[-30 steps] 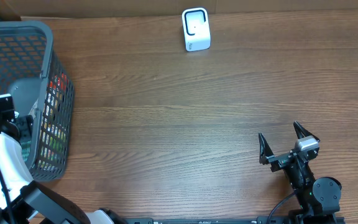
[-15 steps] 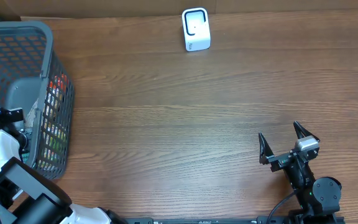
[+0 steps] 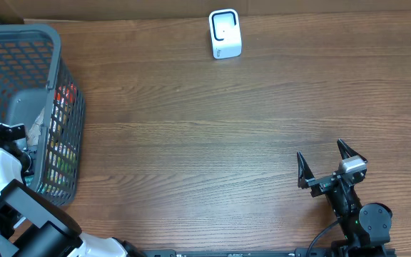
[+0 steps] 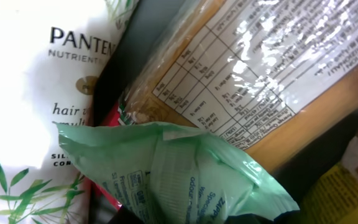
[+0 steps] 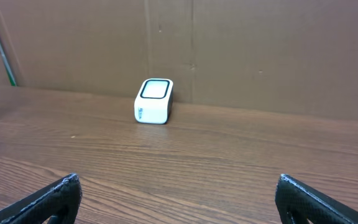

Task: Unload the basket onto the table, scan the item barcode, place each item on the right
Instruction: 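Grasp the teal wrapped snack with the left gripper, place on table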

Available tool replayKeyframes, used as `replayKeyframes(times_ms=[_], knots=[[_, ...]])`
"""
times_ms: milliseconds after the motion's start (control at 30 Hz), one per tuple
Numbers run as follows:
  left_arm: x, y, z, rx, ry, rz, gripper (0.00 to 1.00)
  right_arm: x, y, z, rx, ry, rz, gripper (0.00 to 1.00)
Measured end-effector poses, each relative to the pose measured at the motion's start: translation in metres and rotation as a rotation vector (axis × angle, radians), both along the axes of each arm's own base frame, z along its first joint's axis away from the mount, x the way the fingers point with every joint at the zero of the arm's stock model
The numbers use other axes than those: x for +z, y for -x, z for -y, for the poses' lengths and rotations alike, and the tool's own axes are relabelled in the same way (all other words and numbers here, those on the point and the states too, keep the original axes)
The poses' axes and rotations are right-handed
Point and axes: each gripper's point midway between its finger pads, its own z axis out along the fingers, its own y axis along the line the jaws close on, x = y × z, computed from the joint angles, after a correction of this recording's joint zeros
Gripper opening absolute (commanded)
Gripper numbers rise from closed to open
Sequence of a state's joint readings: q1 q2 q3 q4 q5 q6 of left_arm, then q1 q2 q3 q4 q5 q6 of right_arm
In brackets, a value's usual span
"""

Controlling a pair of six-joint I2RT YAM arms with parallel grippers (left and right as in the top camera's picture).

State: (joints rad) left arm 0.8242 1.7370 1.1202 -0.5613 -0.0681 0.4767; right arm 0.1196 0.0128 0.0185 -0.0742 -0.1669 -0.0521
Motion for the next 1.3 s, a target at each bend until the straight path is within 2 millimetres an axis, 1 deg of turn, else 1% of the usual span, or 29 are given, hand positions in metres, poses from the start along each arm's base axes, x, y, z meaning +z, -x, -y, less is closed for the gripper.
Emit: replayKeyframes(times_ms=[67, 167, 267, 300, 400, 433, 467, 600, 700, 733, 800, 833, 867, 933, 967, 1033, 1067, 1100, 1167, 1200, 1233, 1300], knots=[[0.001, -0.001, 0.003, 0.006, 0.004, 0.002, 0.04, 0.0, 0.0, 0.0, 0.0, 0.001, 0.0, 1.0], [0.008, -0.012, 0.012, -0.003, 0.005, 0.017, 0.04, 0.0, 0.0, 0.0, 0.0, 0.0, 0.0, 1.0], [0.028, -0.029, 0.019, -0.004, -0.023, 0.064, 0.04, 0.0, 0.0, 0.0, 0.001, 0.0, 0.0, 1.0], [0.041, -0.038, 0.02, -0.004, -0.043, 0.095, 0.04, 0.0, 0.0, 0.0, 0.0, 0.0, 0.0, 1.0], [0.093, -0.06, 0.018, 0.011, -0.123, 0.207, 0.04, 0.0, 0.0, 0.0, 0.0, 0.0, 0.0, 1.0], [0.123, -0.068, 0.018, 0.025, -0.162, 0.274, 0.04, 0.0, 0.0, 0.0, 0.0, 0.0, 0.0, 1.0], [0.136, -0.071, 0.018, 0.032, -0.179, 0.303, 0.04, 0.0, 0.0, 0.0, 0.0, 0.0, 0.0, 1.0], [0.218, -0.078, 0.024, 0.083, -0.252, 0.491, 0.04, 0.0, 0.0, 0.0, 0.0, 0.0, 0.0, 1.0], [0.271, -0.076, 0.033, 0.101, -0.26, 0.613, 0.04, 0.0, 0.0, 0.0, 0.001, 0.0, 0.0, 1.0], [0.282, -0.077, 0.036, 0.1, -0.252, 0.638, 0.04, 0.0, 0.0, 0.0, 0.0, 0.001, 0.0, 1.0], [0.307, -0.079, 0.048, 0.084, -0.215, 0.698, 0.04, 0.0, 0.0, 0.0, 0.001, 0.0, 0.0, 1.0], [0.316, -0.079, 0.055, 0.075, -0.195, 0.719, 0.04, 0.0, 0.0, 0.0, 0.0, 0.0, 0.0, 1.0], [0.326, -0.081, 0.063, 0.061, -0.173, 0.741, 0.04, 0.0, 0.0, 0.0, 0.0, 0.0, 0.0, 1.0], [0.34, -0.085, 0.09, 0.017, -0.107, 0.759, 0.04, 0.0, 0.0, 0.0, 0.001, 0.0, 0.0, 1.0], [0.344, -0.088, 0.106, -0.013, -0.075, 0.763, 0.04, 0.0, 0.0, 0.0, 0.0, 0.0, 0.0, 1.0], [0.35, -0.097, 0.146, -0.094, 0.001, 0.767, 0.04, 0.0, 0.0, 0.0, 0.0, 0.0, 0.0, 1.0], [0.348, -0.101, 0.165, -0.131, 0.04, 0.759, 0.04, 0.0, 0.0, 0.0, 0.001, 0.0, 0.0, 1.0], [0.344, -0.105, 0.191, -0.178, 0.092, 0.739, 0.04, 0.0, 0.0, 0.0, 0.001, 0.0, 0.0, 1.0], [0.33, -0.107, 0.235, -0.253, 0.184, 0.68, 0.04, 0.0, 0.0, 0.0, 0.0, 0.0, 0.0, 1.0], [0.325, -0.108, 0.249, -0.275, 0.21, 0.66, 0.04, 0.0, 0.0, 0.0, 0.0, 0.0, 0.0, 1.0], [0.317, -0.108, 0.269, -0.302, 0.242, 0.625, 0.04, 0.0, 0.0, 0.0, 0.0, 0.0, 0.0, 1.0], [0.3, -0.108, 0.298, -0.322, 0.283, 0.557, 0.04, 0.0, 0.0, 0.0, 0.0, 0.0, 0.0, 1.0]])
